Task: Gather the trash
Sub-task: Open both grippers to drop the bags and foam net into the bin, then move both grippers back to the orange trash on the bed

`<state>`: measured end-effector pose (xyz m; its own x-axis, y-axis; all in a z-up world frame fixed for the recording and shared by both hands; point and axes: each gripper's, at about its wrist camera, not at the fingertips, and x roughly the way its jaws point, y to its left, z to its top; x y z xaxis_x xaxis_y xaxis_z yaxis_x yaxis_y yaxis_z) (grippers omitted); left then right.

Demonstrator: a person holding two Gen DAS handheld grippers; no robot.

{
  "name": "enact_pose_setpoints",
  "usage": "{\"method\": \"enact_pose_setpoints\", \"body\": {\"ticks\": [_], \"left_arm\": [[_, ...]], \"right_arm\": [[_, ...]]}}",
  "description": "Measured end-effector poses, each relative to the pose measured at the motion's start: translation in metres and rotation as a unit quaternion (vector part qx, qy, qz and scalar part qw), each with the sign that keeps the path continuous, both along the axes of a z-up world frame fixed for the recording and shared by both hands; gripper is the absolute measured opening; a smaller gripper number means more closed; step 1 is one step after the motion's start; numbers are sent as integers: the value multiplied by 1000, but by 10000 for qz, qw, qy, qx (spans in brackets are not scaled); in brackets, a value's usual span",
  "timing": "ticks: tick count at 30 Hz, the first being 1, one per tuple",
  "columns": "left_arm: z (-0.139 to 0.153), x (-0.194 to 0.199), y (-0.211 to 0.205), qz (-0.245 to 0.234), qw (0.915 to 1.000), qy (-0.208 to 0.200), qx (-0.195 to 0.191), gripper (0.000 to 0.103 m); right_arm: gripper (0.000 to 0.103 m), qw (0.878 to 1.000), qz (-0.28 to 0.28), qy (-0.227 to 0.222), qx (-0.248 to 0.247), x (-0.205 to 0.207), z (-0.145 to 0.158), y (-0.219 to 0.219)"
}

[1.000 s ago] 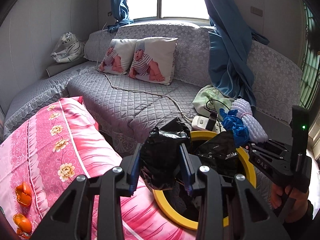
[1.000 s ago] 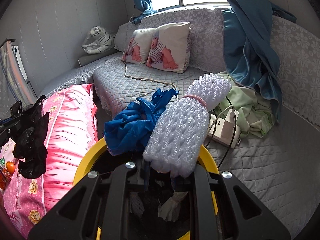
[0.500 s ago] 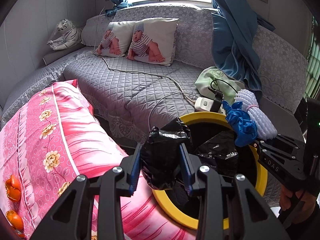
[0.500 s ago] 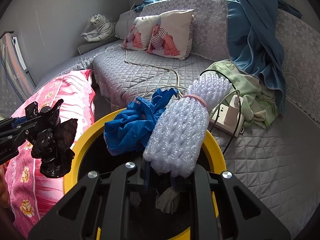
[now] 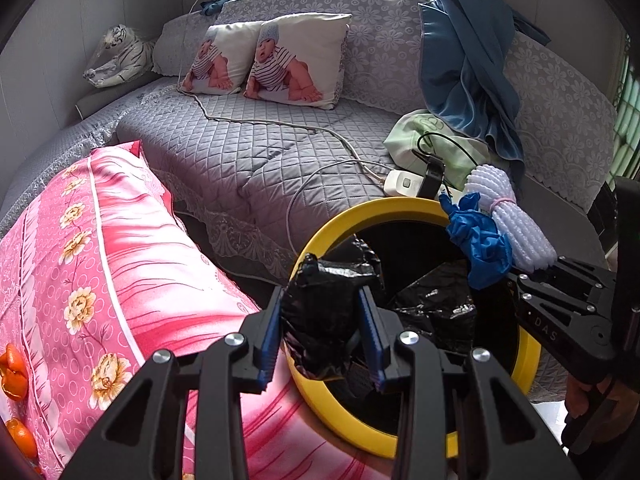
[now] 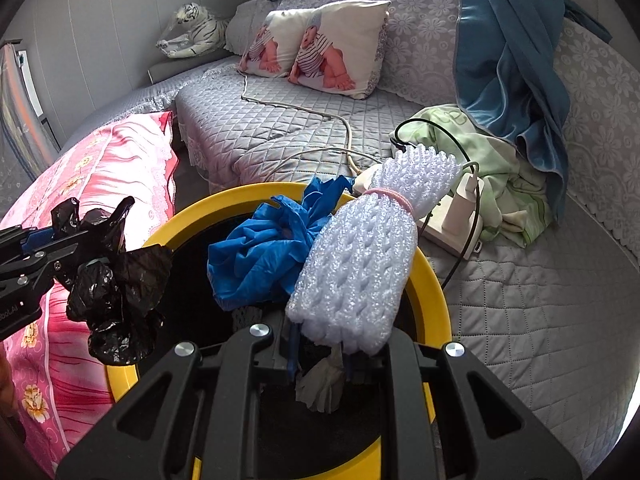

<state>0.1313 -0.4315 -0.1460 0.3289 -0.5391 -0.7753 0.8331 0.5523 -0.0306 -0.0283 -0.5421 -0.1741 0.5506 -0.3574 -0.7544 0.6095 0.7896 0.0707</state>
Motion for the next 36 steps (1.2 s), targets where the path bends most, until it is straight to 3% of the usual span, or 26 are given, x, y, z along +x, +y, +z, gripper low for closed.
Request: {"method": "enact_pose_setpoints", "body": {"ticks": [6,9,11,14,17,21,23,36], "left_arm": [[-4,3,0,6,9997,241,-3,34],[-3,6,3,90,9995,298,-49,40],[-3,8,6,163,9992,361,-109,46],[-1,12,10,265,9985,427,-195,57],[3,13,13,328,9983,384,-279,61],[7,16,17,380,9978,410,-362,61],[9,18,20,417,9974,433,-406,61],[31,30,61,726,9940,343,-749,61]], "right_arm": [[17,9999,73,71,38,1,-1,1],[26,9999,81,93,31,1,0,2],[39,9999,47,76,52,1,0,0],[42,10000,-41,41,60,-2,2,-2],[44,9999,-118,4,76,-5,5,-5],[46,9998,-153,-132,83,-11,14,-6],[53,9996,-97,-217,127,-12,18,-5],[56,9996,24,-279,-21,-9,41,12]]}}
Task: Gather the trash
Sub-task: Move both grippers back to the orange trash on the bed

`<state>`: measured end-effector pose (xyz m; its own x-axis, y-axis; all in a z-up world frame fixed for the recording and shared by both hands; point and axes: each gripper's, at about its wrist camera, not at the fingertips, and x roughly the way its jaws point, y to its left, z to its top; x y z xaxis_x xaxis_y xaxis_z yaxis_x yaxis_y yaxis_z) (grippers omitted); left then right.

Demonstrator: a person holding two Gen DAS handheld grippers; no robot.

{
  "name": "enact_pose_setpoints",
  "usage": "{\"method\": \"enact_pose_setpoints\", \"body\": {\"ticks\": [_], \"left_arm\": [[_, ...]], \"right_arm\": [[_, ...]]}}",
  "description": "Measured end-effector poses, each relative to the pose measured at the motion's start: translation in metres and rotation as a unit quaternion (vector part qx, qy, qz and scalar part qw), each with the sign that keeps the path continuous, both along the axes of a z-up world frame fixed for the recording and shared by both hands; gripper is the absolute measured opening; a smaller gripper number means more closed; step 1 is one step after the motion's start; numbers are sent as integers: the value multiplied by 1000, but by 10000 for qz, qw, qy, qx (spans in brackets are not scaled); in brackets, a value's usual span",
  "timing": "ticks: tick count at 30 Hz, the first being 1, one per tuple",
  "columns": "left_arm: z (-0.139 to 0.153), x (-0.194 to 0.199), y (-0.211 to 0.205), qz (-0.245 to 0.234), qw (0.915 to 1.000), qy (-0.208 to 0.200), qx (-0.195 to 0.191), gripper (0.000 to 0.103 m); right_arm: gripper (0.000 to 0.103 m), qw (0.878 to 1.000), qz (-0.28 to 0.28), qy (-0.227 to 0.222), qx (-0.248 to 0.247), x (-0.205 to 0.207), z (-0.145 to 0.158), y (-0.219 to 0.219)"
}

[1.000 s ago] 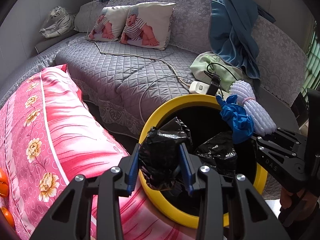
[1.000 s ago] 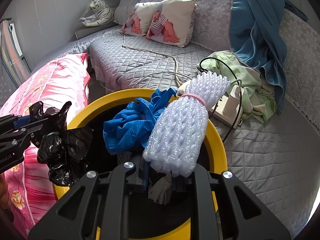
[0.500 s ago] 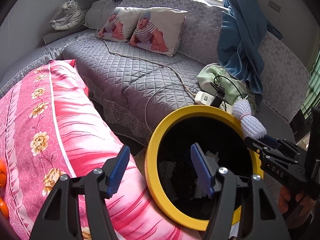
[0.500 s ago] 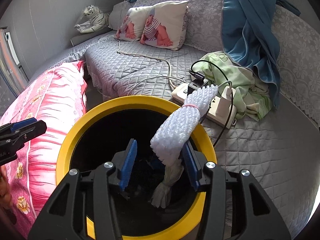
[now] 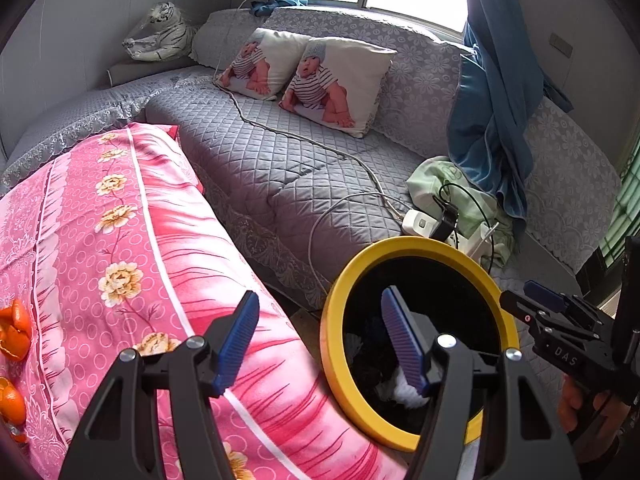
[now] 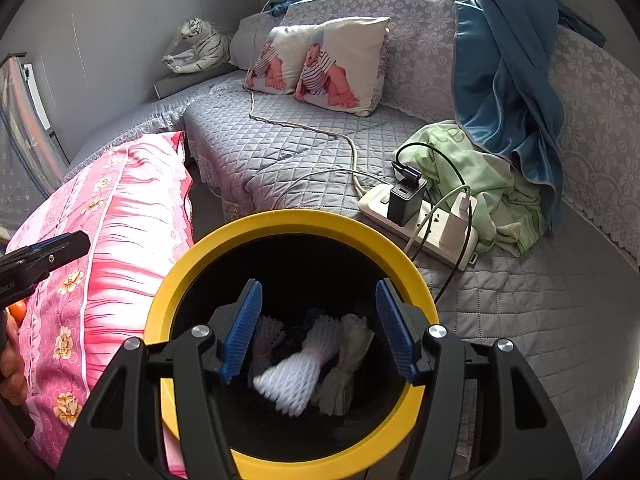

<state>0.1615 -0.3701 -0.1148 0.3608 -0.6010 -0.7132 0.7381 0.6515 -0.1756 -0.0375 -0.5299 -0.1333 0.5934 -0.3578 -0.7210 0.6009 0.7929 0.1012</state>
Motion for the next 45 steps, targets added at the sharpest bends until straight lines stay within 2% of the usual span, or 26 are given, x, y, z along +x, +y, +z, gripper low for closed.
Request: {"method": "enact_pose_setpoints", "body": {"ticks": [12,24,27,31,37,41,45], "left_arm": [[31,27,83,716,9964,-225,-385,61],[40,46,208,1588,9853,-503,-392,61],[41,45,245,1787,9813,-558,-453,61],[43,37,294,2109,9736,-757,-438,68],[40,29,357,2475,9642,-869,-380,68],[29,23,387,2387,9663,-890,-367,70],[14,20,404,2301,9687,-912,-205,70]], "right_arm": [[56,9983,480,-142,-292,26,31,41],[56,9894,1364,-365,-352,77,49,103],[56,9829,1755,-491,-271,100,52,126],[57,9703,2339,-612,-80,136,54,163],[58,9433,3262,-619,-10,184,52,228],[60,9277,3685,-560,233,212,45,262],[62,9178,3942,-412,244,235,41,290]]}}
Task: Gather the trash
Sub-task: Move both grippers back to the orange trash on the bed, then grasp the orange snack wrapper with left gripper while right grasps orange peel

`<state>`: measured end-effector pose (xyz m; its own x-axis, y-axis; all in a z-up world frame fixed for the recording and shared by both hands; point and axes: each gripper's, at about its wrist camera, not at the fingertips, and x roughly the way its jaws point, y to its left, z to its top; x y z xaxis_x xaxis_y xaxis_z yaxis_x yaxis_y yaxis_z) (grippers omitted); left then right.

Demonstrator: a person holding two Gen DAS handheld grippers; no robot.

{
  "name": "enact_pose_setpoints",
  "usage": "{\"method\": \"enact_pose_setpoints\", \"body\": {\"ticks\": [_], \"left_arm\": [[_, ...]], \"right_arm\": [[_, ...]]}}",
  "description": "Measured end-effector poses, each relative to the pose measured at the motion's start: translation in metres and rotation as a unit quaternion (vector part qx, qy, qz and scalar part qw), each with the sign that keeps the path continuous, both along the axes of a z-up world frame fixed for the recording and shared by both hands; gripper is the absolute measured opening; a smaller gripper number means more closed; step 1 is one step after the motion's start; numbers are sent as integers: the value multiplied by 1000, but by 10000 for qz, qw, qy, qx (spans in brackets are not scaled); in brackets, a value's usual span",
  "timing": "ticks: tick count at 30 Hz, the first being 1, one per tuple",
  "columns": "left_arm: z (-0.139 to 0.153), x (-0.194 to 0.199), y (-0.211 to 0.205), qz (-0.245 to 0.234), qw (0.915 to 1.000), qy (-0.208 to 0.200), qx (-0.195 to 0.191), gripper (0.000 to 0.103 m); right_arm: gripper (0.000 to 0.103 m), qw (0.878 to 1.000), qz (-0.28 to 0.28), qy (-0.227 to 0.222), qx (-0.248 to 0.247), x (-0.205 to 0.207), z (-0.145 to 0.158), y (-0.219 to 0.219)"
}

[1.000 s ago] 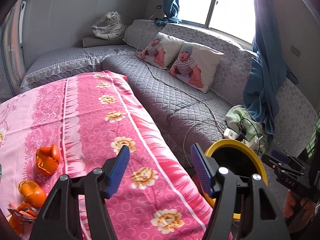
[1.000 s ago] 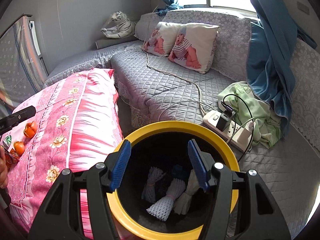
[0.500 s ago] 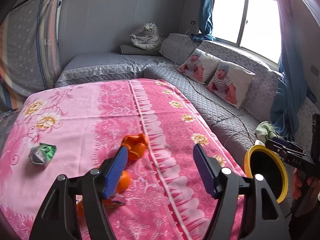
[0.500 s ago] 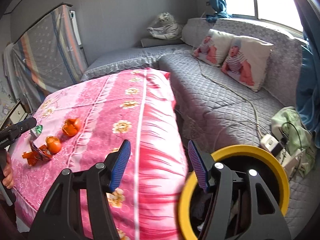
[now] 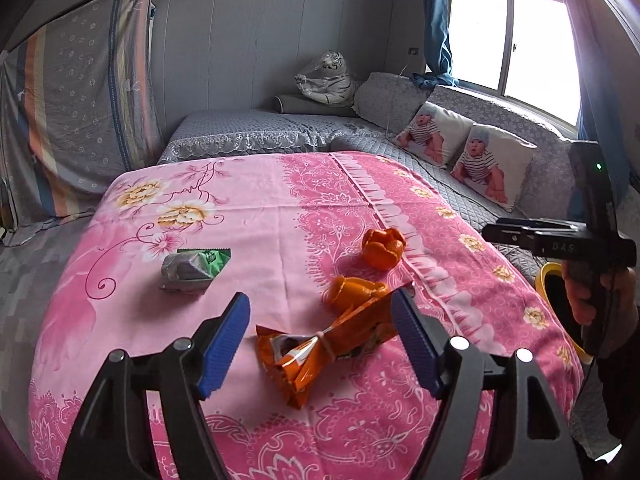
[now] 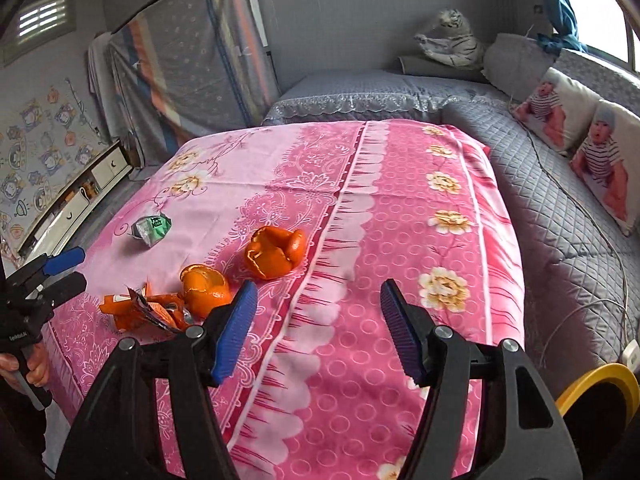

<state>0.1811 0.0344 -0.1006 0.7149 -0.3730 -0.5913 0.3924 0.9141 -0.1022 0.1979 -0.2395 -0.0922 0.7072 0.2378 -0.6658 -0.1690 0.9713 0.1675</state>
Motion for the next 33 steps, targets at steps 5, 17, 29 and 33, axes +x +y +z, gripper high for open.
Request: {"method": "enact_pose_setpoints", "body": {"ticks": [5,17,29,33], "left_arm": [[-19,3,8,-141,9996,193,125,70],[-39,15,-5,-597,9967,337,435,70],[-45,33,-16,-895,9934,376,608,70],[-48,40,-20,-968,9921,458,655,70]], "right_arm": [[66,9995,211,115,-195,21,-9,25],[74,9985,236,290,-398,56,-26,43],[79,9970,179,534,-538,83,-45,48],[79,9966,177,585,-557,89,-50,49]]}}
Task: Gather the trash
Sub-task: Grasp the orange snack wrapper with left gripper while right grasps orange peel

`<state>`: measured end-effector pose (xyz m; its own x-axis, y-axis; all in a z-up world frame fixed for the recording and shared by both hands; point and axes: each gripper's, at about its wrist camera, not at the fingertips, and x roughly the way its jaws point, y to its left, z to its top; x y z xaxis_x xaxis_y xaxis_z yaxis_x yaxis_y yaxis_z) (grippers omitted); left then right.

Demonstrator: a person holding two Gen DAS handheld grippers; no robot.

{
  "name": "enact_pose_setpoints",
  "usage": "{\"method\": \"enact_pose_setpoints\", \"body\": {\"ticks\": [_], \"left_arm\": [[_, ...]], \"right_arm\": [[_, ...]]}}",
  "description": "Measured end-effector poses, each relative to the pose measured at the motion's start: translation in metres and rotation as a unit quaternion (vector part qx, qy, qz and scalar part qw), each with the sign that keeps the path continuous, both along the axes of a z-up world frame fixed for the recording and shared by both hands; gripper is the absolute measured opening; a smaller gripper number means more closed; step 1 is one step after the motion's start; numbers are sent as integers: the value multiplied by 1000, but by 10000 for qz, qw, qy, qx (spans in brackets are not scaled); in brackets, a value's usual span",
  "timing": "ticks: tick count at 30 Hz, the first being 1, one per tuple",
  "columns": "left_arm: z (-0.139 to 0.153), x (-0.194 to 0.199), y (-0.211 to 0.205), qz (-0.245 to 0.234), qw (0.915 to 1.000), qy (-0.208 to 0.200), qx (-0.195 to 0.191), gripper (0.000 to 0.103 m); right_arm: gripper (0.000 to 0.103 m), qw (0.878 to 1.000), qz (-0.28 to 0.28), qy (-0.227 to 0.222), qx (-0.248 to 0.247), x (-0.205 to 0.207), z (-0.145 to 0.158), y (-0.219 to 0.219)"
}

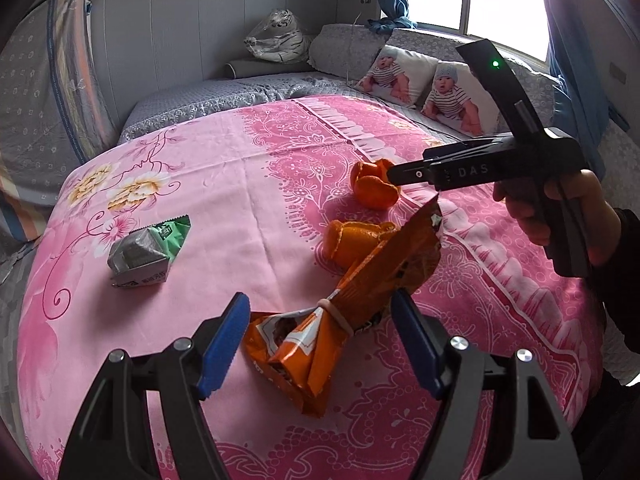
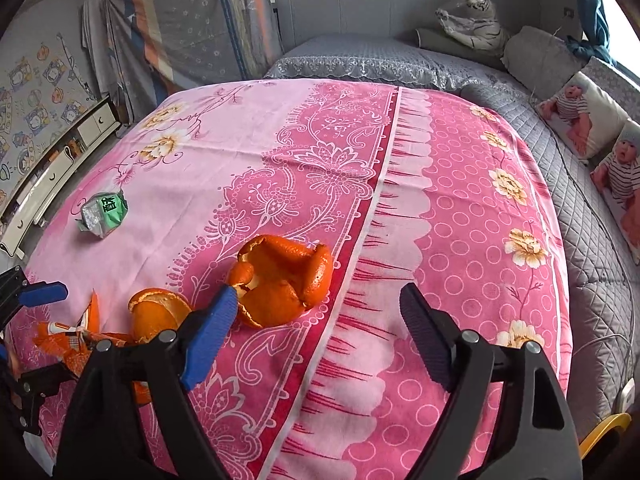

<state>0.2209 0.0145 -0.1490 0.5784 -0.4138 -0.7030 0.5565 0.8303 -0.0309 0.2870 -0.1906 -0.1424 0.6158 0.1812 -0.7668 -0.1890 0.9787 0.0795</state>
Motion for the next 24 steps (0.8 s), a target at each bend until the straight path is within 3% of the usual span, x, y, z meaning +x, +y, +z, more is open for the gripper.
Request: {"method": "enact_pose_setpoints", "body": {"ticks": [10,15,24], "left_arm": [[-9,17,-11,-169,9996,184,145,70],[-14,24,-17,-250,9991,277,177,68],[-20,24,-24,-460,9980,388,184,48]], "right_arm": [[77,9996,46,251,123,20,-11,-1],[66,9990,185,364,174,28,-15,6],[47,9976,339,518,308,33,-22,15]]}}
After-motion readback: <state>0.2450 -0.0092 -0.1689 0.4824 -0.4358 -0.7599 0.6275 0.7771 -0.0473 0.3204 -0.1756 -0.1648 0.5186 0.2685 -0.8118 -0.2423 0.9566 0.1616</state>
